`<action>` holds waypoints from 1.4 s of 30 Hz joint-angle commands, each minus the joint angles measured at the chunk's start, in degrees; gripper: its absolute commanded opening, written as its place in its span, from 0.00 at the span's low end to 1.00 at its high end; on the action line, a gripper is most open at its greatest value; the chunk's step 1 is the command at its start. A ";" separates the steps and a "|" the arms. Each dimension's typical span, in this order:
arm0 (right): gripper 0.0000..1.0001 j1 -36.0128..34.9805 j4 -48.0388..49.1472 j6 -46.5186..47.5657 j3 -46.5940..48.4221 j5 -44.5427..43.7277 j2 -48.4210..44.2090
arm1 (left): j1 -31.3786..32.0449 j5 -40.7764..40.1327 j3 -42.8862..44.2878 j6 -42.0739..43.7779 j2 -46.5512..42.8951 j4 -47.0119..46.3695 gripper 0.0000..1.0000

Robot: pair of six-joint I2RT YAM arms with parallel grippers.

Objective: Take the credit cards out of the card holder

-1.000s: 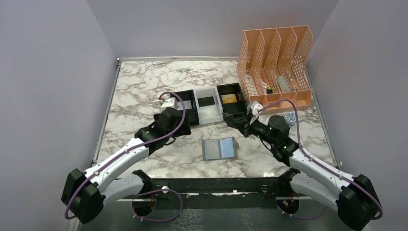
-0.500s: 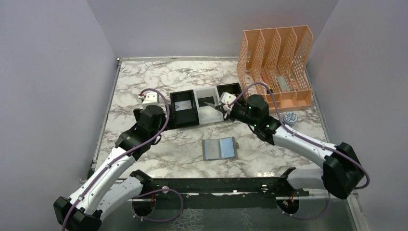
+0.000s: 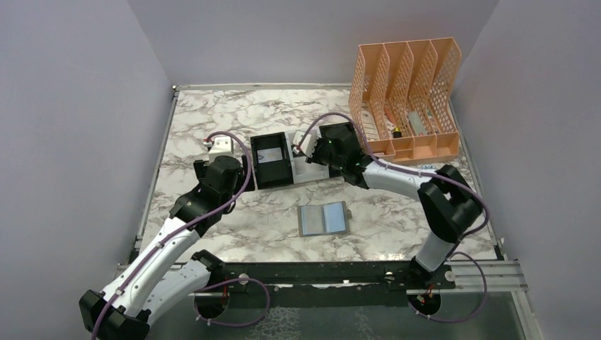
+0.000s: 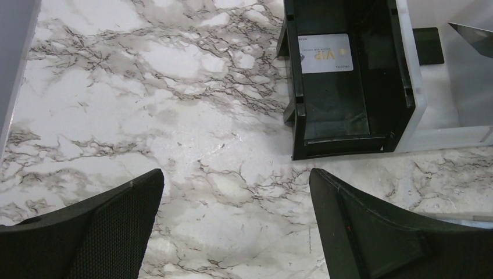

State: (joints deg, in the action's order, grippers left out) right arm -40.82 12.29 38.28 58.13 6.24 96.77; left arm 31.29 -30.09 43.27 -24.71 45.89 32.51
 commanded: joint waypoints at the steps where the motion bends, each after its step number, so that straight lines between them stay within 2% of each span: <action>1: 0.01 -0.23 3.87 5.68 4.05 -4.48 6.64 | -0.25 -2.54 -0.52 1.01 -1.10 -0.11 0.99; 9: 0.01 -0.23 10.65 14.11 8.23 -7.83 16.05 | -0.32 -2.44 -0.39 1.36 -0.18 -0.16 0.99; 19: 0.03 -0.23 6.37 18.31 12.67 -5.93 22.66 | -0.98 -1.25 -0.18 2.05 1.47 -0.12 0.99; 21: 0.09 -0.18 3.51 18.00 13.45 -5.40 22.72 | -1.17 -1.00 -0.12 2.12 1.84 -0.14 0.99; 22: 0.24 -0.22 2.89 17.71 13.40 -5.08 22.46 | -1.21 -0.83 -0.11 2.17 2.02 -0.10 0.99; 23: 0.33 -0.23 2.34 17.41 13.18 -4.72 22.12 | -1.37 -0.71 -0.10 2.20 2.21 -0.12 0.99; 24: 0.36 -0.23 2.09 17.37 12.90 -4.07 21.77 | -1.47 -0.56 -0.07 2.25 2.39 -0.14 0.99; 42: 0.45 0.12 2.93 13.12 10.09 -2.09 17.17 | -2.37 1.69 0.06 2.39 3.31 -0.19 0.99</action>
State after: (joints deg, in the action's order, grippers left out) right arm -40.82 14.59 53.23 69.56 2.15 117.67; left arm 29.30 -29.87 43.27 -22.94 49.41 32.51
